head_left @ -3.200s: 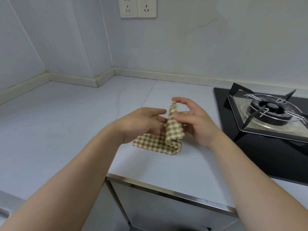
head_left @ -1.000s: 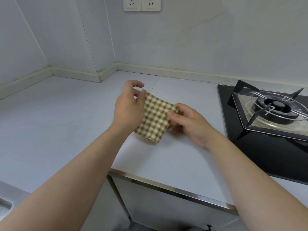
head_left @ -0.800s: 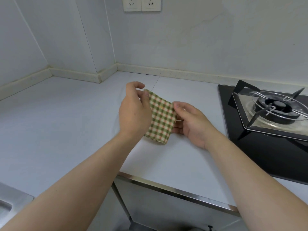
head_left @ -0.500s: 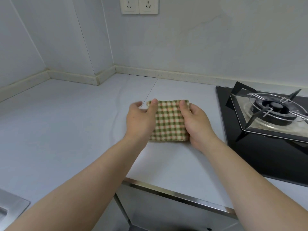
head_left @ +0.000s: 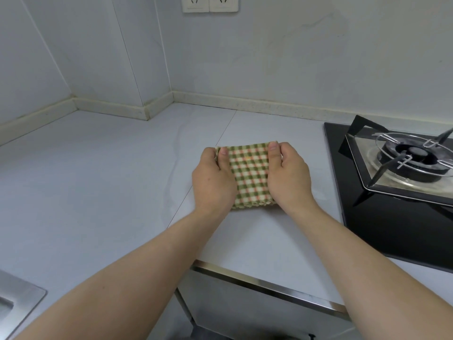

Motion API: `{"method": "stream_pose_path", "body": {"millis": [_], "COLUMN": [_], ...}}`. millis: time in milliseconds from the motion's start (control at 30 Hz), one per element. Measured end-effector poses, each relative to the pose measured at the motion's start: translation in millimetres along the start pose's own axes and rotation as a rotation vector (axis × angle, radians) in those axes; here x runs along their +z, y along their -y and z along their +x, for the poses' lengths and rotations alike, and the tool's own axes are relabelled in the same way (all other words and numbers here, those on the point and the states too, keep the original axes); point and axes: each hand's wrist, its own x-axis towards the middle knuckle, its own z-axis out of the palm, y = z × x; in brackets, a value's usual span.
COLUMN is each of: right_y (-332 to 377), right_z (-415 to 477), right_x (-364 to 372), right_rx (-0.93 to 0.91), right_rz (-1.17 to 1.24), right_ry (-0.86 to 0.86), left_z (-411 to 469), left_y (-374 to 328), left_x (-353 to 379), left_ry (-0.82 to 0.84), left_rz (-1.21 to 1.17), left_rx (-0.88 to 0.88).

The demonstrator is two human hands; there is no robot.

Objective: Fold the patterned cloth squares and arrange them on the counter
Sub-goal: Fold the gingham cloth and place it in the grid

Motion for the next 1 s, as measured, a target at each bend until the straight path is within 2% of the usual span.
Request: {"method": "stream_pose_path", "body": {"millis": [333,567,667,833,1000], "right_y": [-11.6,5.4,26.7,60.0,72.0], "right_z": [5.0,-14.1,-26.6,-49.0,-82.6], "right_x": [3.3,-10.6,-58.8,-175.3,-301.4], "right_rx": [0.032,0.127,0.255,0.430,0.621], "right_rz": [-0.002,0.065,0.094,0.120,0.046], "right_ry": [0.017,0.087,0.028,-0.174,-0.368], "left_z": [0.4,-14.5,-30.5,-70.9,-136.5], "left_y": [7.9,-13.6,-60.7,-170.6,-260.8], "left_x": [4.7,-2.6,-0.5,27.6,78.8], "left_ry": [0.003,0.069,0.173,0.427,0.703], "left_rz": [0.028,0.088,0.113,0.145,0.198], "left_rx": [0.030,-0.088,-0.136,-0.051,0.003]}}
